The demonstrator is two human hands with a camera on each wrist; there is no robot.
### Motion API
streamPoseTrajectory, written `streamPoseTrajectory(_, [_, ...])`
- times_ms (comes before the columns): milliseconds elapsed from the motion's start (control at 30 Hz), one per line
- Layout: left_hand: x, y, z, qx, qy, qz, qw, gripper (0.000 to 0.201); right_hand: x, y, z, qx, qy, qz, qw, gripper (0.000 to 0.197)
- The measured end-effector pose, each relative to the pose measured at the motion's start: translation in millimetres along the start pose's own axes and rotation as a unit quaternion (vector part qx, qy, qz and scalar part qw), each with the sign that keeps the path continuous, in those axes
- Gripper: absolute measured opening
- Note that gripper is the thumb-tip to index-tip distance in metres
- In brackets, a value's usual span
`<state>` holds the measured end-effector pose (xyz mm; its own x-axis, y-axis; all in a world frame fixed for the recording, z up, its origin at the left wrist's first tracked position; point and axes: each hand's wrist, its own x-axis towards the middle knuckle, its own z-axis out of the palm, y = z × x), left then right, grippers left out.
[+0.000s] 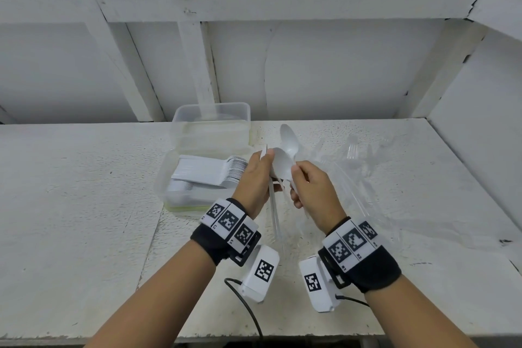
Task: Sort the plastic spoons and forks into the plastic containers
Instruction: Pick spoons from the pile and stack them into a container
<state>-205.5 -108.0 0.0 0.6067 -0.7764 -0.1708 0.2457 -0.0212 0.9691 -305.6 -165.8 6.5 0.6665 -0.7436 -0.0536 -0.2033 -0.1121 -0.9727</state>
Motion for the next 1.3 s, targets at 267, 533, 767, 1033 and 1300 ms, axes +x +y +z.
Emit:
streamPoseTrajectory(267, [0,-6,-5,0.020,0.036,0.007,0.999,0.027,-3,5,9,-0.081,0.063,-0.060,0.993,0.011])
streamPoseTrajectory(533, [1,1,-14,-0.052,0.049,0.014,0.997,0.019,-7,15,7,-0.127,0.072,-0.121,0.982,0.035])
streamPoseTrajectory(767, [0,-1,-10,-0.058,0.028,0.005,0.998,0.045,-11,21,18,-0.134,0.027,-0.139,0.981,0.036])
streamPoseTrajectory(1033, [-4,4,-12,-0.069,0.028,0.015,0.997,0.015,-17,26,24,-0.289,0.003,-0.220,0.932,0.043])
streamPoseTrajectory(1300, [-16,2,-24,0.083,-0.063,-0.004,0.995,0.038,6,-3,-5,-0.219,0.051,-0.260,0.939,0.028])
